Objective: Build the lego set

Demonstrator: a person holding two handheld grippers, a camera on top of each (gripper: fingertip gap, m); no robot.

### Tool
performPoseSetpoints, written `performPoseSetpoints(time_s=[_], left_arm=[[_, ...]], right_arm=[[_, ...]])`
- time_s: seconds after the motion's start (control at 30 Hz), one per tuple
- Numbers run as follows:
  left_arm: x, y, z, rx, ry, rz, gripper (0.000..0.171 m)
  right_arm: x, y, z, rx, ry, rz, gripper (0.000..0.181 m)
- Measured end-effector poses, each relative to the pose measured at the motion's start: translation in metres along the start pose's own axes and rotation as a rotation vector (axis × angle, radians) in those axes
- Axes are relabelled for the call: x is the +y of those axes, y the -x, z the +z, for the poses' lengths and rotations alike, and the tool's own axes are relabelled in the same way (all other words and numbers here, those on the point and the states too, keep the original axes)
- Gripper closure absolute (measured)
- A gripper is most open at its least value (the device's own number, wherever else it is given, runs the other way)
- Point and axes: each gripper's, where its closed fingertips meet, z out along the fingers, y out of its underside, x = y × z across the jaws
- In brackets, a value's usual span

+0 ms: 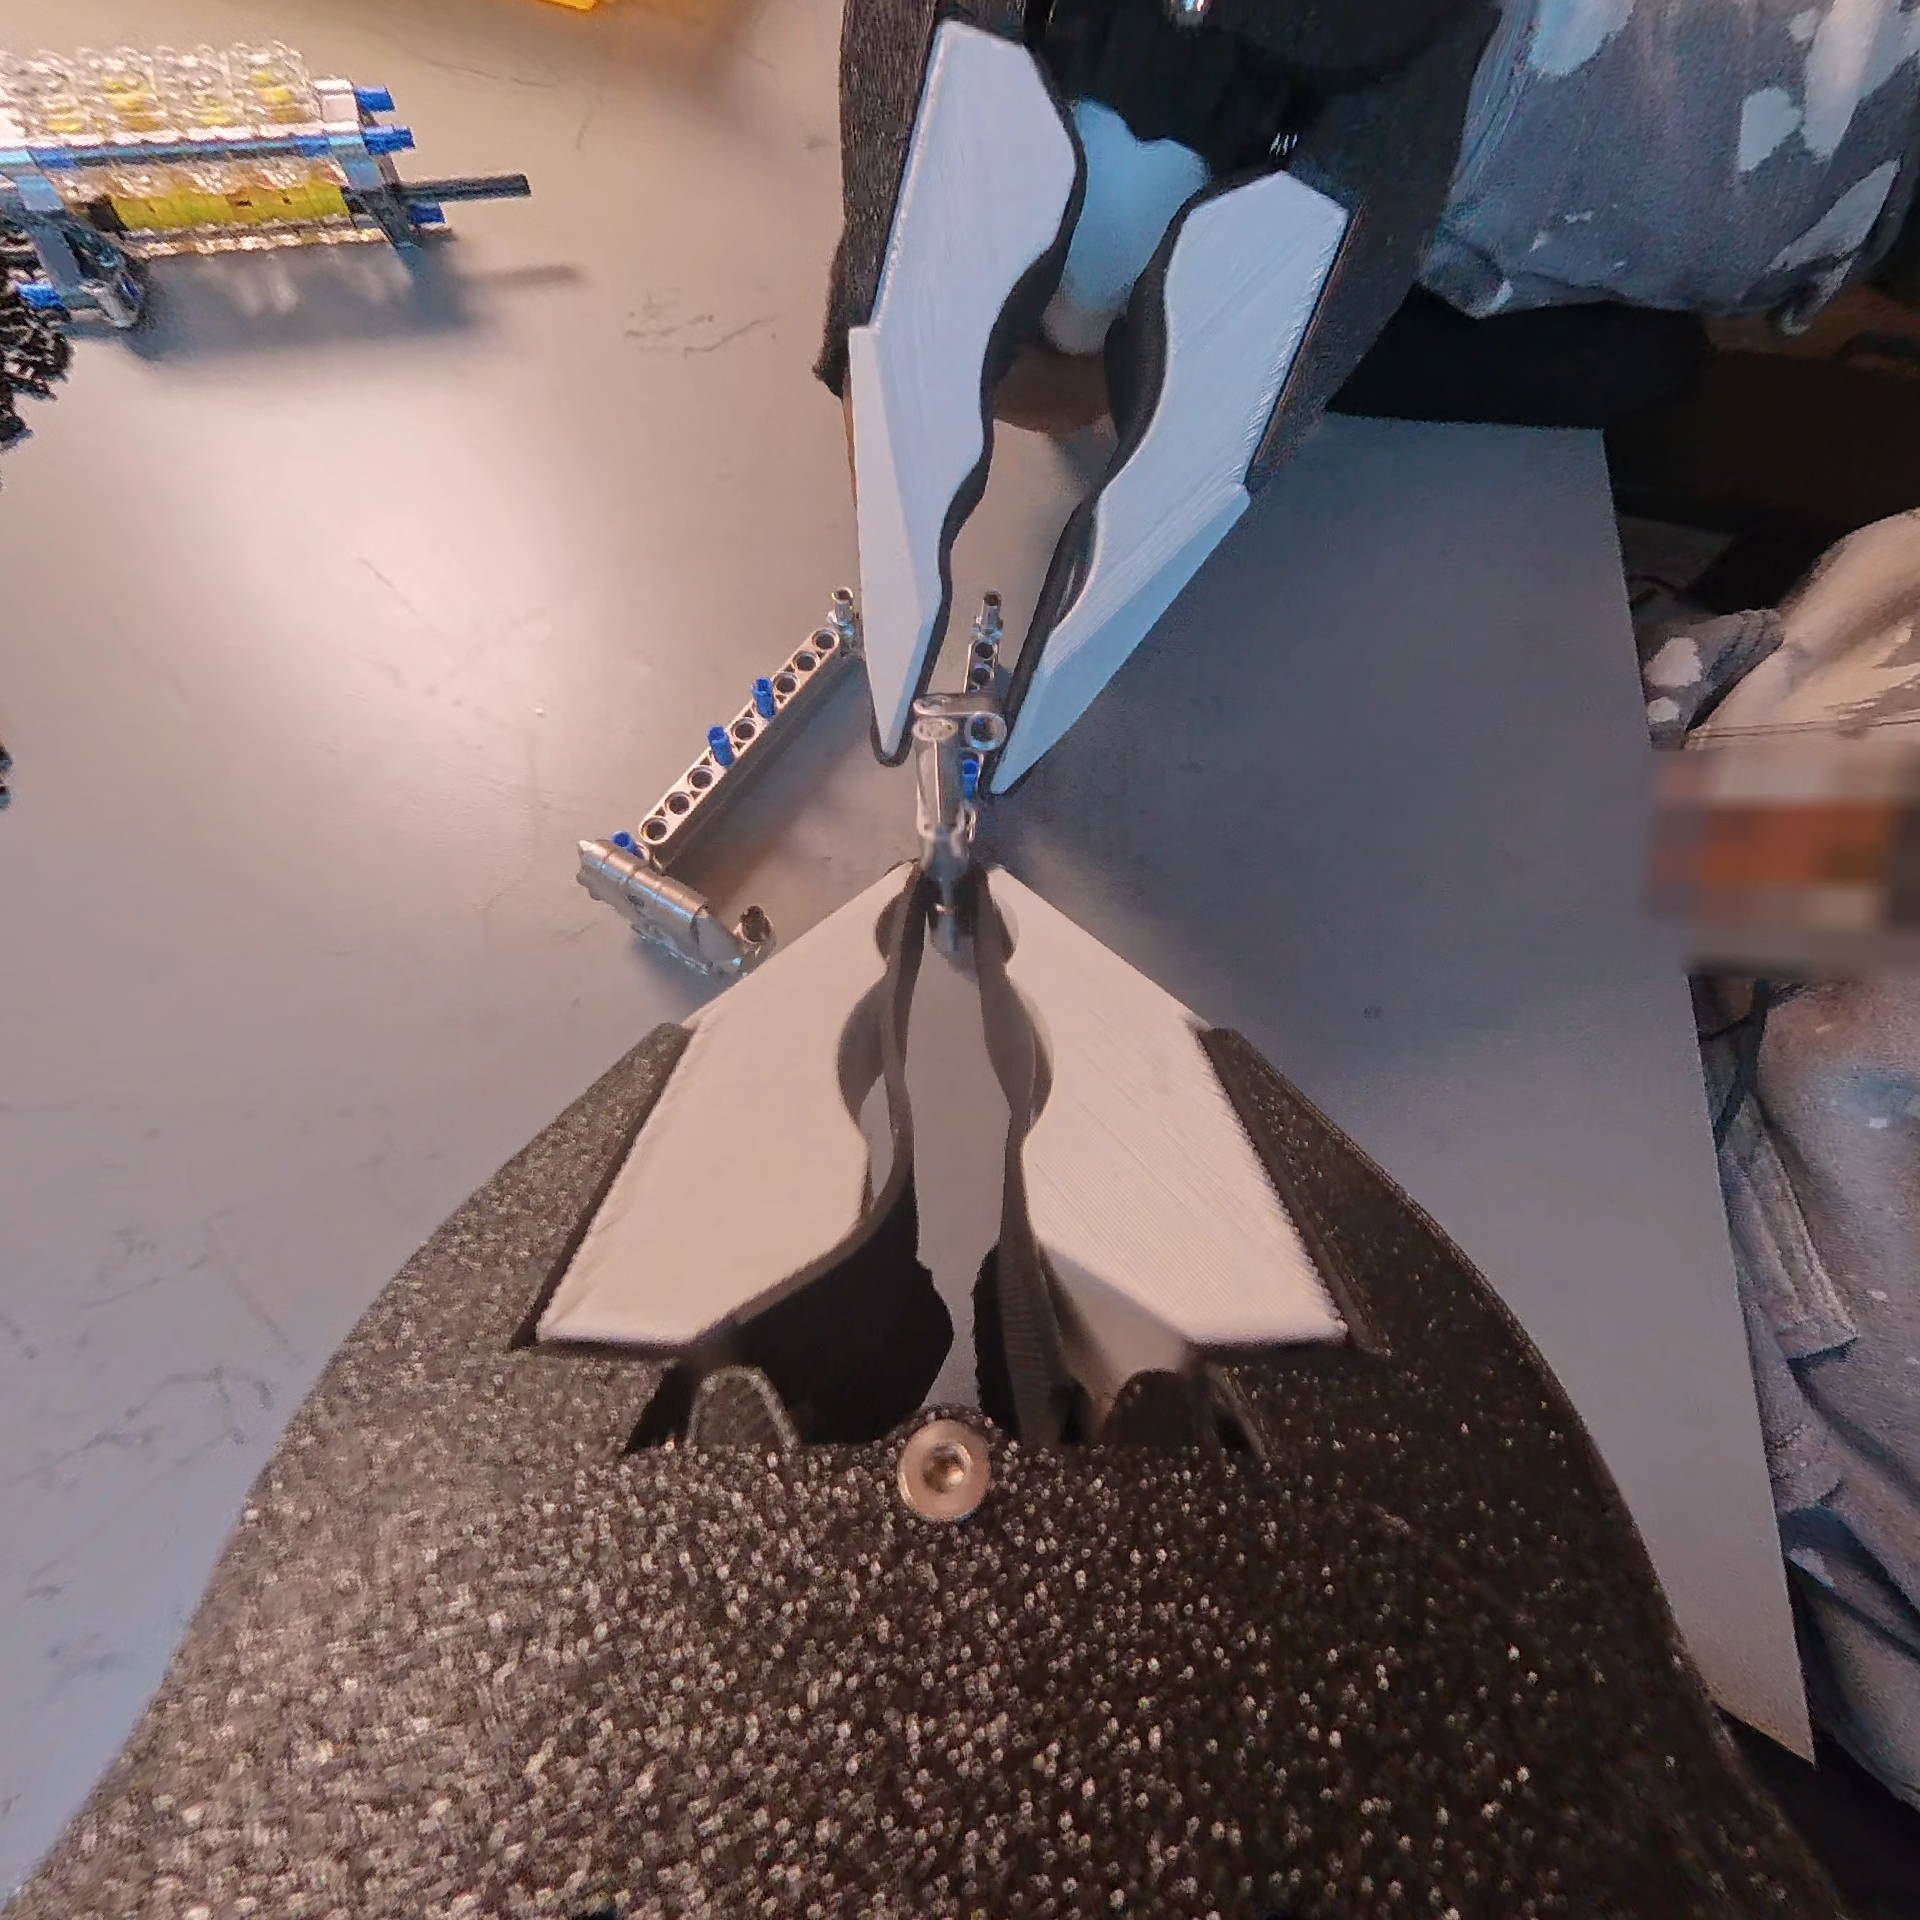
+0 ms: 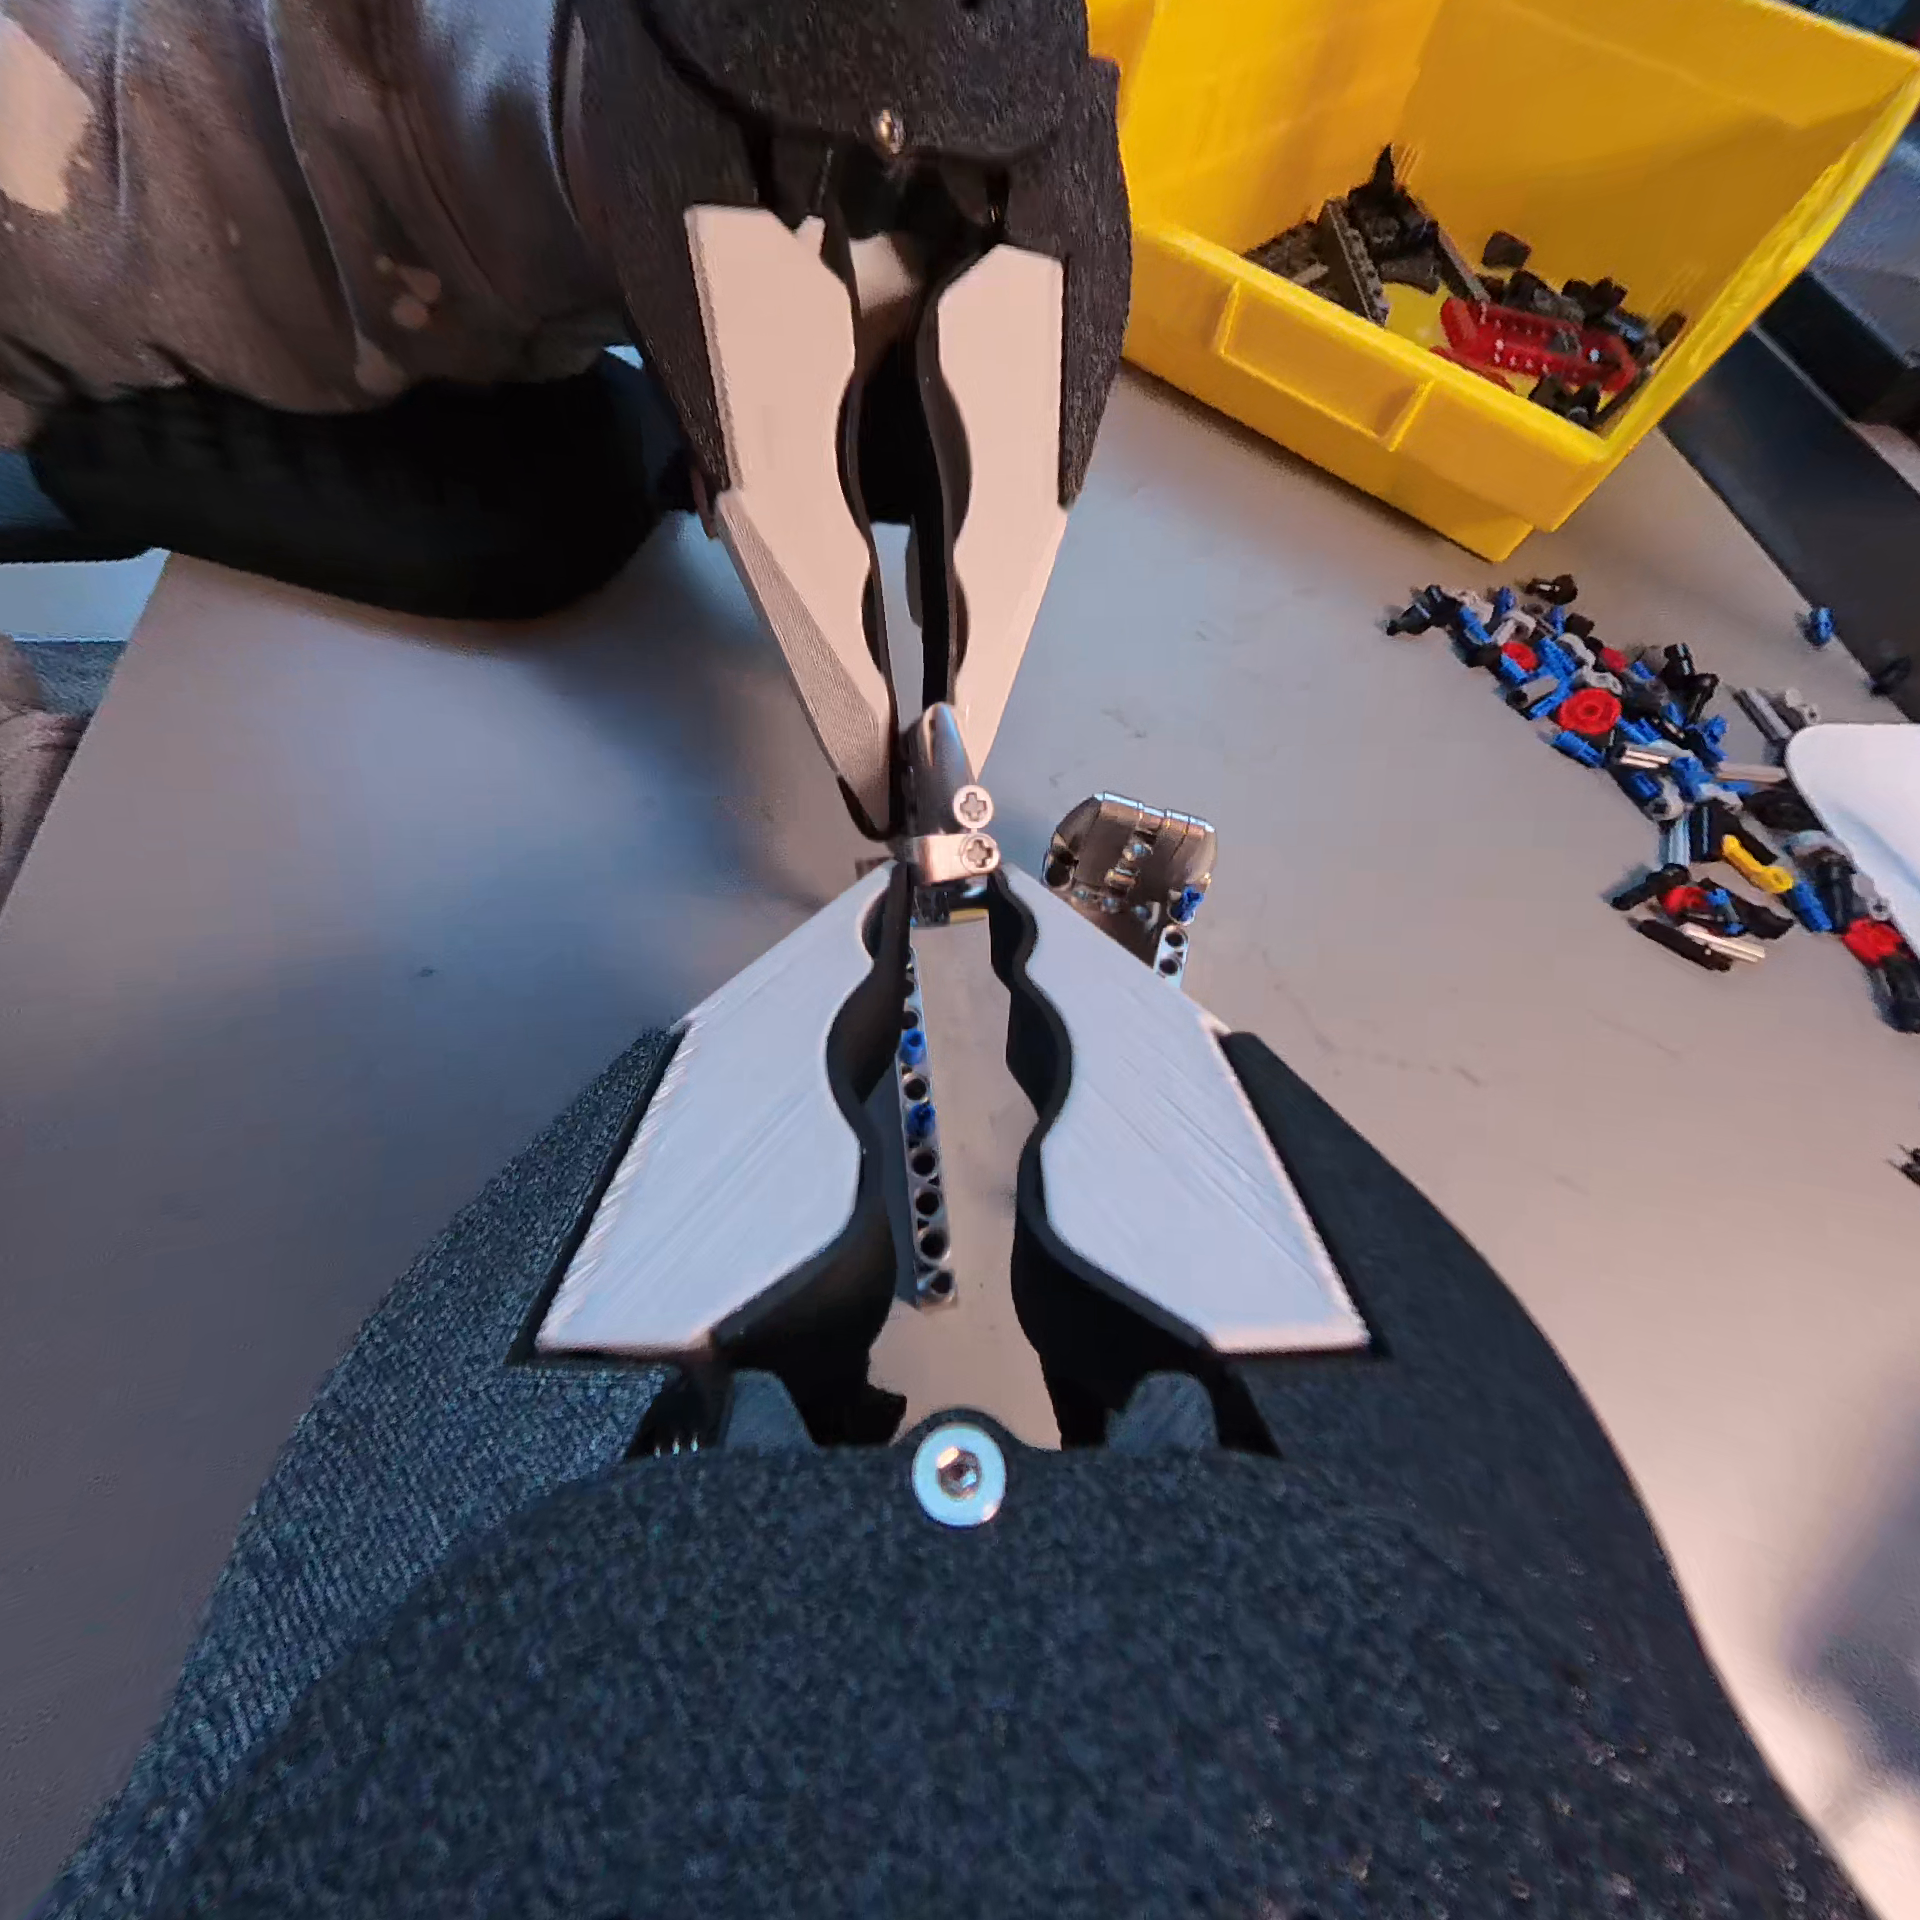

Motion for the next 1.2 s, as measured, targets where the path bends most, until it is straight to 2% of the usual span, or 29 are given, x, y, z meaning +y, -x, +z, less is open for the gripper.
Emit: performPoseSetpoints(time_s=[0.13,0.23,0.37,0.47,0.57,0.8,0.93,1.0,1.2], left_arm=[[-0.013,0.003,-0.008,0.004,-0.081,-0.038,0.166],[-0.011,0.009,-0.008,-0.025,-0.075,-0.069,0.167],[-0.009,0.020,-0.011,-0.056,-0.083,-0.128,0.167],[-0.007,0.024,-0.011,-0.063,-0.083,-0.159,0.167],[-0.007,0.024,-0.008,-0.060,-0.079,-0.169,0.167],[-0.007,0.022,0.002,-0.067,-0.061,-0.216,0.167],[-0.005,0.019,0.012,-0.092,-0.020,-0.252,0.167],[-0.004,0.019,0.014,-0.111,-0.003,-0.249,0.167],[-0.012,0.015,0.014,-0.123,-0.022,-0.225,0.167]], right_arm=[[0.008,-0.006,-0.001,0.015,0.035,0.042,0.171],[0.013,-0.007,-0.002,0.019,0.058,0.035,0.169],[0.041,0.001,-0.011,-0.049,0.216,-0.003,0.145],[0.060,0.005,-0.018,-0.054,0.332,-0.041,0.148],[0.071,0.008,-0.023,-0.040,0.433,-0.055,0.161],[0.078,0.022,-0.036,-0.058,0.535,0.059,0.175],[0.073,0.031,-0.032,-0.092,0.520,0.131,0.173],[0.066,0.030,-0.033,-0.098,0.477,0.135,0.160],[0.014,-0.011,-0.032,0.055,0.159,0.162,0.154]])
